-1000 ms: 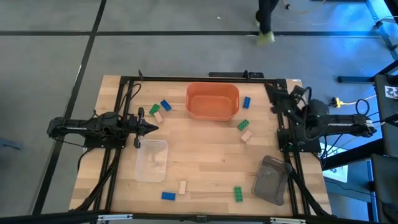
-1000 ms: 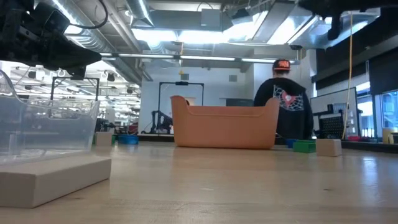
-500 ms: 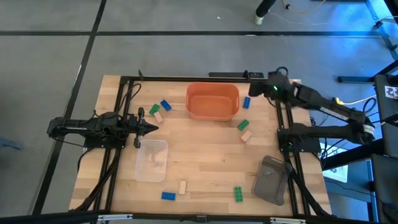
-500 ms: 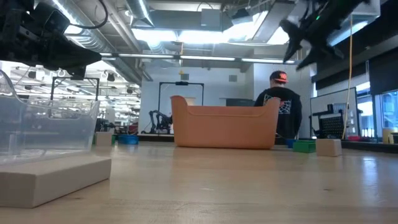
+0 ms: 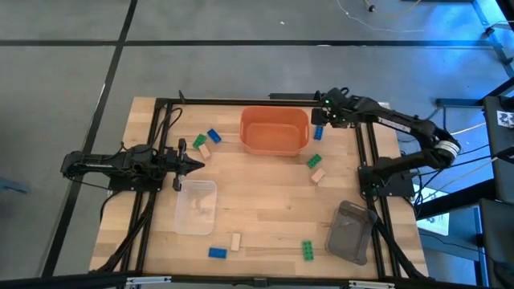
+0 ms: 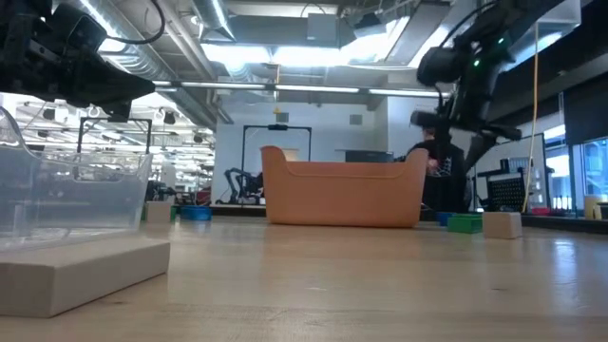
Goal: Sort & place blocks by color
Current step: Put the top right blue game piece into the orange bin
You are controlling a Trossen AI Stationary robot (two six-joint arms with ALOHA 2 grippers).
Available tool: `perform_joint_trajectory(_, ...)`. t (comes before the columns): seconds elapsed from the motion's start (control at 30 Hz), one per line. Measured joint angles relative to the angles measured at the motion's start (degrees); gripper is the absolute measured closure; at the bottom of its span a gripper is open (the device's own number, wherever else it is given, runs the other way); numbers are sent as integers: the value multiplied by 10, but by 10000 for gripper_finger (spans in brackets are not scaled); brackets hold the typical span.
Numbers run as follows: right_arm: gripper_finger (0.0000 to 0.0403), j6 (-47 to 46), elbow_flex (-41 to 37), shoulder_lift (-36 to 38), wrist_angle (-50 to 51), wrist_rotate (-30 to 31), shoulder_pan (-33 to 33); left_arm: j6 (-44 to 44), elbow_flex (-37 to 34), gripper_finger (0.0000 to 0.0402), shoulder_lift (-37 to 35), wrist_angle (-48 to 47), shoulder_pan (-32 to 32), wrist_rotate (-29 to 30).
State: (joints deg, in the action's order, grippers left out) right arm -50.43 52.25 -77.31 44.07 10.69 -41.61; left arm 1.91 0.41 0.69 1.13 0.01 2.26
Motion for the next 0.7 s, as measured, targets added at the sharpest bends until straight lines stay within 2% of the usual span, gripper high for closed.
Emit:
perform_joint_trajectory(0.3, 177, -11, 0, -67, -2, -41, -13, 0, 0, 401, 0, 0, 0, 0)
perform_joint_trajectory(0.57, 177, -23, 0, -54, -79, -108, -10, 0, 0, 401, 0, 0, 0, 0)
perform_joint_trajectory(0.7, 177, -32, 0, -54, -126, -166, -8, 0, 0, 401, 0, 0, 0, 0)
